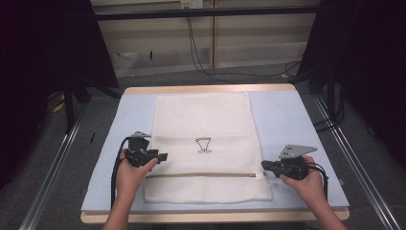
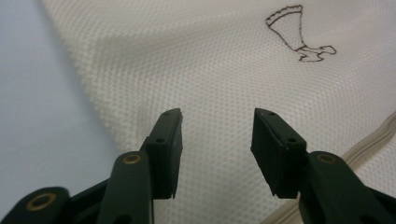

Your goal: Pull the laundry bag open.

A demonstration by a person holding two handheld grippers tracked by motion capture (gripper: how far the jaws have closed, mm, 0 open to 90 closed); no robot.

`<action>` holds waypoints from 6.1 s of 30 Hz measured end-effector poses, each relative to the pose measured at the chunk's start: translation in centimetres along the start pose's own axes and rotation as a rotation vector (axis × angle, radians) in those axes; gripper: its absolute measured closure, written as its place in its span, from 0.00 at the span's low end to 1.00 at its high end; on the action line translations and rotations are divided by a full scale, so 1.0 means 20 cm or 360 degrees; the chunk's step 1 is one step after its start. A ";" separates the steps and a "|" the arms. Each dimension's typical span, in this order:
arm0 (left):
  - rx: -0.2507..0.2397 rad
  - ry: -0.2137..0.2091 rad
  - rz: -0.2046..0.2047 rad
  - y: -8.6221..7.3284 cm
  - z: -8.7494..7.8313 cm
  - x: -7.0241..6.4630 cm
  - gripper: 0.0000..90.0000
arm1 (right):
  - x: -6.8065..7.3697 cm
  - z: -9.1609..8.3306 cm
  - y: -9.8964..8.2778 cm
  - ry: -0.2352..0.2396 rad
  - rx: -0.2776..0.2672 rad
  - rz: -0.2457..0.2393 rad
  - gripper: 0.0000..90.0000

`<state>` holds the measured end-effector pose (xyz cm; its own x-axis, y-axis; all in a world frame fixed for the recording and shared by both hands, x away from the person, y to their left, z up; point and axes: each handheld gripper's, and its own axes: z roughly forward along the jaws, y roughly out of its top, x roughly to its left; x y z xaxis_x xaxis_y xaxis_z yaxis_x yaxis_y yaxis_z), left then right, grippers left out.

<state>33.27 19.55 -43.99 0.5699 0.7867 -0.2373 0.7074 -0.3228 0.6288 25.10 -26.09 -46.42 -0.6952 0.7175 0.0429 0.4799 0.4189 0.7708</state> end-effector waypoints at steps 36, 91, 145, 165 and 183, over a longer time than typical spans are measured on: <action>-0.0004 -0.0681 -0.0105 0.17 0.28 -0.48 0.63 | 0.06 0.07 -0.05 0.0041 0.0048 -0.0128 1.00; 0.0393 -0.0782 -0.0342 0.17 0.67 -0.87 0.76 | 0.07 0.08 -0.06 0.0002 0.0063 -0.0015 1.00; 0.0426 -0.0795 -0.0500 0.15 0.65 -0.78 0.97 | 0.07 0.08 -0.06 0.0018 0.0064 -0.0001 1.00; 0.0423 -0.0785 -0.0504 0.14 0.64 -0.76 0.97 | 0.07 0.08 -0.06 0.0017 0.0067 0.0008 1.00; 0.0433 -0.0781 -0.0495 0.14 0.62 -0.75 0.97 | 0.07 0.08 -0.06 0.0014 0.0070 0.0012 1.00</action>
<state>31.80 0.39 -47.84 0.4002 0.5535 -0.7303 0.9146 -0.2910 0.2807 24.40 -24.75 -48.34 -0.6963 0.7157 0.0545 0.5080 0.4377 0.7419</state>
